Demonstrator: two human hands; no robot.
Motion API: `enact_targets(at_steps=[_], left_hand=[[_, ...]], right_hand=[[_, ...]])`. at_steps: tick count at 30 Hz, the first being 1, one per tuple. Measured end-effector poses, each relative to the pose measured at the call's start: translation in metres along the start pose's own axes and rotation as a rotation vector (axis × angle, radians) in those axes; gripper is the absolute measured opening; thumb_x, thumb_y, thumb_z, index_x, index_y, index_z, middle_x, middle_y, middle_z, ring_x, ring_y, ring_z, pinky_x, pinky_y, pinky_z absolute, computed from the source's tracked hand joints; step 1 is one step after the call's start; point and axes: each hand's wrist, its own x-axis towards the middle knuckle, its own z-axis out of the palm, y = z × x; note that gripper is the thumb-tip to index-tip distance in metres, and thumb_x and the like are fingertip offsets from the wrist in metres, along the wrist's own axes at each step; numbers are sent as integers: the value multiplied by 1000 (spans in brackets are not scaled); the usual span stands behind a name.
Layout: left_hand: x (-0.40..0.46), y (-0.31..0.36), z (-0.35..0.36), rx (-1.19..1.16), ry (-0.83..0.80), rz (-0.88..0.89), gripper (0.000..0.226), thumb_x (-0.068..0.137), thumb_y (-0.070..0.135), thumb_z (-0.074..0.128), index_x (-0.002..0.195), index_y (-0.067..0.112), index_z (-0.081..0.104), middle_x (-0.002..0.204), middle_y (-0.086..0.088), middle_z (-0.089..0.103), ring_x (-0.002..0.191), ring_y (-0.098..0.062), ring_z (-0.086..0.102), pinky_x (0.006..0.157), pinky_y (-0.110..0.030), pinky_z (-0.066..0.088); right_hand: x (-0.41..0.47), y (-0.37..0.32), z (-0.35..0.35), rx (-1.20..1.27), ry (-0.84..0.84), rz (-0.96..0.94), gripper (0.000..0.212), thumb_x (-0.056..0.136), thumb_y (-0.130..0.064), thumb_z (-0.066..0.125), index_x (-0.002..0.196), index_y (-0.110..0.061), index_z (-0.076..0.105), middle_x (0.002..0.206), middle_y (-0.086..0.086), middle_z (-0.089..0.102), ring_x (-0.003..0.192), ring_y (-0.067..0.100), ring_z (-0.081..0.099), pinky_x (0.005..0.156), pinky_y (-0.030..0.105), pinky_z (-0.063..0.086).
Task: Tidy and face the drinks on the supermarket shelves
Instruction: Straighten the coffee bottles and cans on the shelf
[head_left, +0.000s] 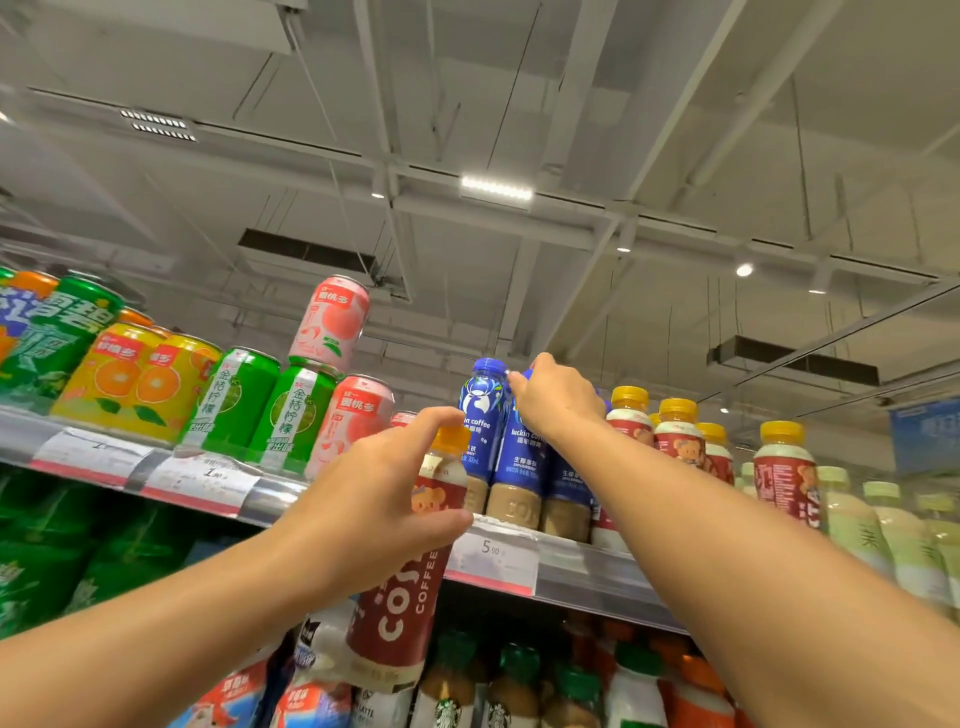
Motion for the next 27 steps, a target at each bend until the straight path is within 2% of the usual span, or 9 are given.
enact_targets(at_steps=[4, 8, 12, 16, 18, 20, 23, 25, 27], left_hand=[[6, 8, 14, -30, 8, 10, 73, 68, 50, 74, 129, 51, 34, 100, 23, 61, 90, 3, 60, 74, -25, 54], [14, 20, 33, -85, 41, -2, 79, 60, 57, 72, 130, 49, 36, 99, 17, 66, 86, 1, 63, 74, -27, 54], [25, 38, 60, -132, 59, -70, 90, 56, 48, 80, 136, 44, 41, 82, 21, 66, 77, 9, 61, 67, -8, 46], [35, 71, 92, -184, 92, -150, 77, 55, 42, 83, 124, 41, 49, 79, 20, 64, 70, 10, 58, 61, -8, 43], [37, 89, 108, -233, 112, -193, 72, 53, 40, 86, 115, 41, 50, 75, 17, 65, 67, 7, 60, 62, -16, 48], [38, 107, 122, -288, 122, -223, 71, 52, 39, 88, 113, 39, 51, 75, 13, 67, 69, 0, 63, 66, -25, 53], [40, 132, 135, -323, 129, -227, 73, 48, 44, 88, 111, 40, 52, 79, 12, 67, 72, -5, 65, 67, -31, 56], [41, 147, 142, -330, 134, -202, 74, 48, 44, 89, 112, 41, 51, 82, 13, 66, 74, -4, 64, 69, -30, 55], [43, 158, 149, -332, 165, -146, 74, 49, 44, 89, 112, 43, 50, 84, 17, 65, 75, 0, 63, 67, -25, 54]], right_hand=[[-38, -2, -18, 125, 67, -198, 43, 100, -37, 38, 139, -19, 41, 141, 6, 47, 119, 33, 52, 86, 44, 45], [-110, 21, -43, 471, 114, -298, 33, 92, -16, 46, 122, -16, 60, 124, 2, 63, 112, 20, 57, 94, 36, 46], [-183, 59, -57, 458, -110, -301, 57, 78, -37, 48, 134, -29, 48, 124, -17, 57, 114, 1, 52, 87, 3, 35], [-211, 85, -59, 498, -338, -127, 98, 64, -62, 57, 147, -43, 9, 115, -34, 38, 97, -18, 42, 70, -3, 33], [-215, 99, -61, 580, -305, -13, 115, 60, -65, 66, 150, -40, -2, 113, -34, 37, 96, -15, 40, 66, -2, 34], [-220, 115, -65, 615, -241, 58, 119, 60, -65, 74, 150, -35, 3, 112, -33, 42, 97, -11, 45, 66, -2, 36], [-226, 137, -69, 593, -156, 85, 95, 59, -62, 81, 134, -40, 27, 107, -23, 56, 96, -3, 56, 74, 12, 47], [-229, 149, -73, 549, -132, 110, 85, 57, -67, 80, 123, -40, 34, 107, -16, 61, 98, 8, 60, 81, 32, 54], [-228, 159, -78, 514, -100, 115, 75, 58, -67, 79, 115, -40, 39, 105, -15, 61, 95, 10, 61, 80, 38, 54]])
